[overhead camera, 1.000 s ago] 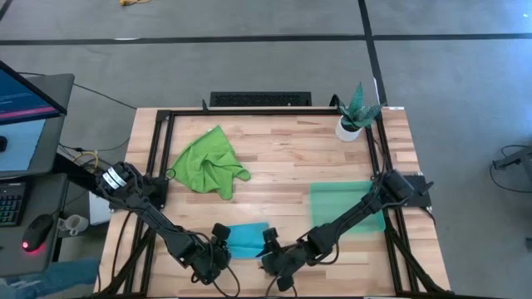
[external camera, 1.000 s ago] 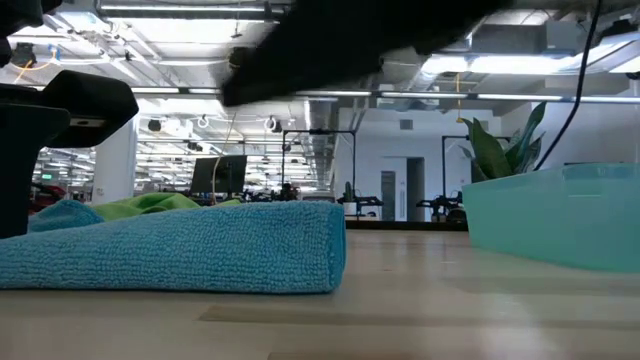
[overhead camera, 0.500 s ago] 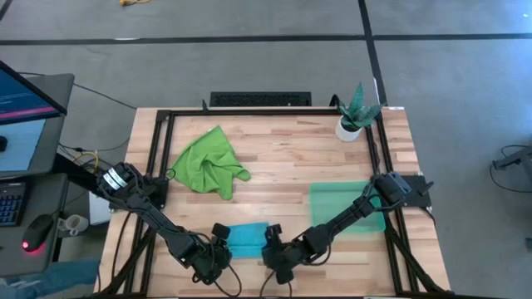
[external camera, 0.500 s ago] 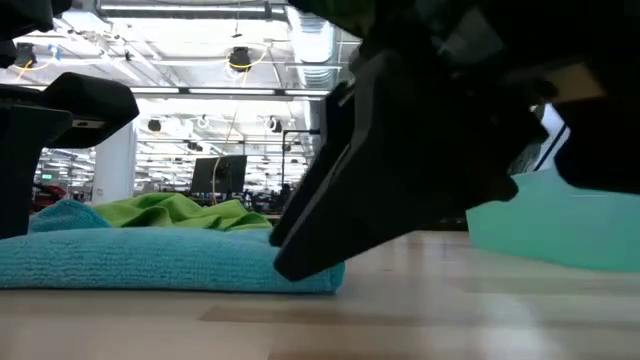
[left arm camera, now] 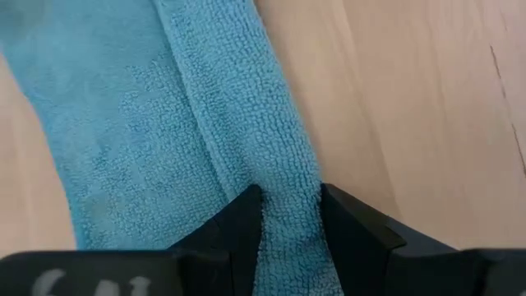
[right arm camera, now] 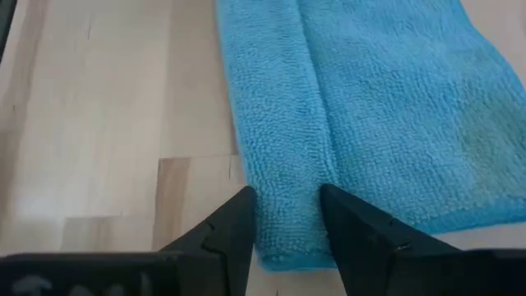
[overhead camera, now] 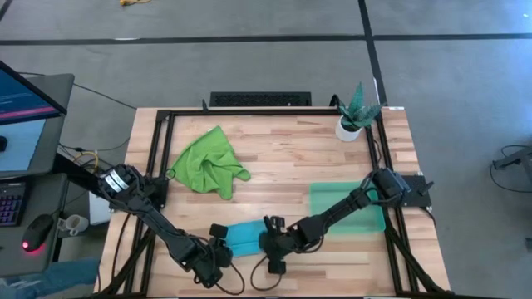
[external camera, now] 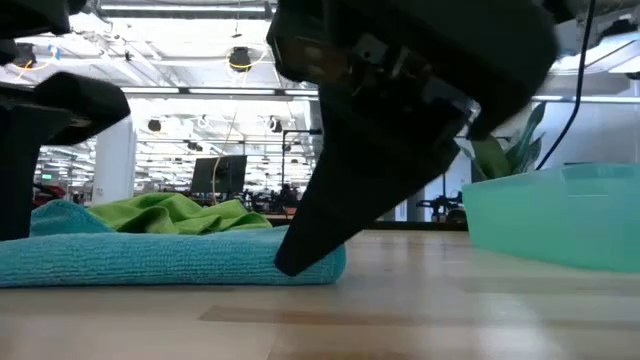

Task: Roll microfiber towels into tight, uniform cylinder then place into a basket
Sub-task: Roll the blue microfiber towel

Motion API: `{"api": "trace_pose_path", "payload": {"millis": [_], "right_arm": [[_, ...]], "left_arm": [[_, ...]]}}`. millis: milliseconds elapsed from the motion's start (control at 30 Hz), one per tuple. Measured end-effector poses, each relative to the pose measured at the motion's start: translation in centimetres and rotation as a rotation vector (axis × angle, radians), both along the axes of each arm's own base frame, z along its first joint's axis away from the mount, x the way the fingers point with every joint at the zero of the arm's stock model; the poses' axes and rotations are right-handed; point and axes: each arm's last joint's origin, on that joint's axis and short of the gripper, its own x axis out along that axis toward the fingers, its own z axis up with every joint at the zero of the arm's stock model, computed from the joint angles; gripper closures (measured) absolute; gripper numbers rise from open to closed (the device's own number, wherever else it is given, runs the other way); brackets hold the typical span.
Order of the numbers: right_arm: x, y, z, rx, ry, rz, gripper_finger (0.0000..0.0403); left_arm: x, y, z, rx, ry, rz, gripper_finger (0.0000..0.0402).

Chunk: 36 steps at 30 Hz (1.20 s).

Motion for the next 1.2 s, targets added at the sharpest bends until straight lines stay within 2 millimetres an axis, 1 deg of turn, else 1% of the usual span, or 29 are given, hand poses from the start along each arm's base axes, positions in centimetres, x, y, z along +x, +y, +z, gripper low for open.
{"api": "trace_pose_path", "payload": {"millis": [167, 267, 333, 533, 733, 833, 1067, 1133, 1200], "right_arm": [[0.0, -0.1, -0.1, 0.03, 0.018, -0.025, 0.0267], [0.0, -0.2, -0.1, 0.046, 0.024, -0.048, 0.0281], [0.0, -0.2, -0.1, 0.052, 0.026, -0.057, 0.0287], [0.0, -0.3, -0.2, 0.055, 0.029, -0.063, 0.0291], [0.0, -0.3, -0.2, 0.059, 0.028, -0.066, 0.0291], [0.0, -0.3, -0.2, 0.06, 0.028, -0.066, 0.0291], [0.0, -0.3, -0.2, 0.06, 0.027, -0.066, 0.0291], [0.0, -0.3, -0.2, 0.06, 0.027, -0.066, 0.0291], [0.0, -0.3, -0.2, 0.06, 0.027, -0.066, 0.0291]], "left_arm": [[-0.6, -0.3, 2.1, 0.046, 0.022, 0.018, 0.0281], [-1.2, -0.8, 2.8, 0.076, 0.041, 0.014, 0.0281], [-1.4, -1.3, 3.2, 0.089, 0.018, 0.008, 0.0281], [-2.0, -2.7, 3.9, 0.147, -0.116, -0.05, 0.0281], [-1.8, -2.5, 4.0, 0.154, -0.126, -0.033, 0.0279], [-1.5, -2.2, 3.9, 0.146, -0.129, -0.008, 0.0266], [-1.1, -2.0, 3.9, 0.092, -0.094, -0.001, 0.0203], [-1.1, -2.0, 3.8, 0.096, -0.093, -0.002, 0.0195], [-1.0, -2.1, 3.3, 0.112, -0.087, -0.001, 0.0192]]}}
